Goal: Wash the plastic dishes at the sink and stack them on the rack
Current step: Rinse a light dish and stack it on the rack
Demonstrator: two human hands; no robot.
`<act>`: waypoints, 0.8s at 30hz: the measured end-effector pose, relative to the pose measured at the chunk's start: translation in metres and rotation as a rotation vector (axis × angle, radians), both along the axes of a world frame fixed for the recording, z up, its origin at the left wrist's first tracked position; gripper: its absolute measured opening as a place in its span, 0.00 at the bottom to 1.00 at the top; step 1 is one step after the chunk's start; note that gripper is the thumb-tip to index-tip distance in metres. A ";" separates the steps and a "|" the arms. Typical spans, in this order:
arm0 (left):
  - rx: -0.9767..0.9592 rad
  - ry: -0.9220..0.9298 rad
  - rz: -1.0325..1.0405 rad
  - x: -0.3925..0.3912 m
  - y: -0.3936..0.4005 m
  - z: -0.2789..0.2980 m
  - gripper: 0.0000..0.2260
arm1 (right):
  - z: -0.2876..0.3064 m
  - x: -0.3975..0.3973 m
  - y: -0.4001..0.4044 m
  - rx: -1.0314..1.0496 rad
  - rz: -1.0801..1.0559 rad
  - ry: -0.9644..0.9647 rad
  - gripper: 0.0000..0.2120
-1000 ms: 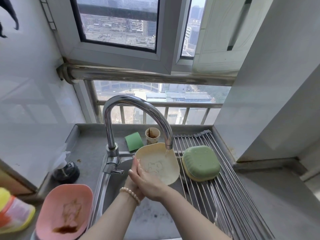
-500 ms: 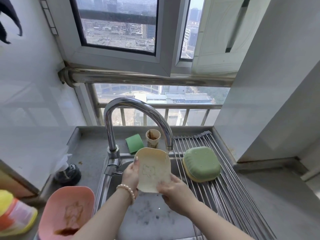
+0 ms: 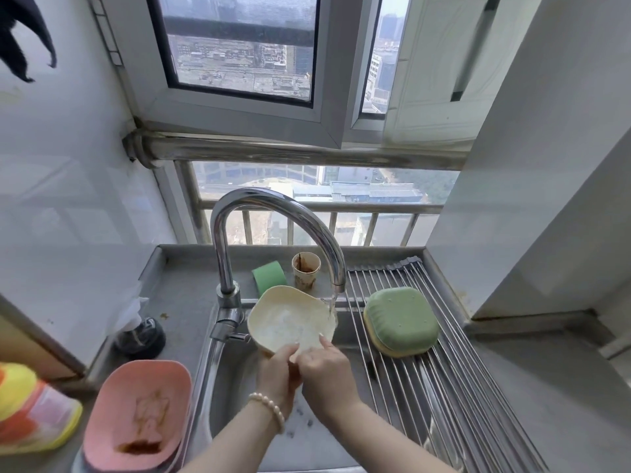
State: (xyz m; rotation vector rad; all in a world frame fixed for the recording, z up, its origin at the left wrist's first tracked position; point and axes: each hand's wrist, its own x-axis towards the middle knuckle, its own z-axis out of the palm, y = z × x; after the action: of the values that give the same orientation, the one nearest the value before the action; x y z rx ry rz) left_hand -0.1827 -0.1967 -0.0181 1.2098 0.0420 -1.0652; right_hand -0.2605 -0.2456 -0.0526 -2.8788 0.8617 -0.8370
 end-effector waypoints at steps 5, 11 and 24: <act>0.191 -0.132 -0.021 0.023 -0.009 -0.004 0.08 | -0.024 -0.020 -0.021 0.150 0.144 -0.127 0.12; 0.314 -0.234 -0.239 0.043 -0.010 0.002 0.08 | -0.019 -0.038 -0.049 -0.073 0.072 0.363 0.25; 0.081 -0.060 0.118 0.014 -0.002 0.003 0.14 | -0.012 -0.013 -0.006 0.046 0.049 -0.232 0.10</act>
State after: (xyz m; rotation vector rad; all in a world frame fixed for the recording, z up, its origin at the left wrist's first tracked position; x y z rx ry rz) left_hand -0.1686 -0.1990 -0.0148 1.2958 0.1096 -0.9307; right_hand -0.2735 -0.2518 -0.0647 -2.6817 0.7711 -1.1021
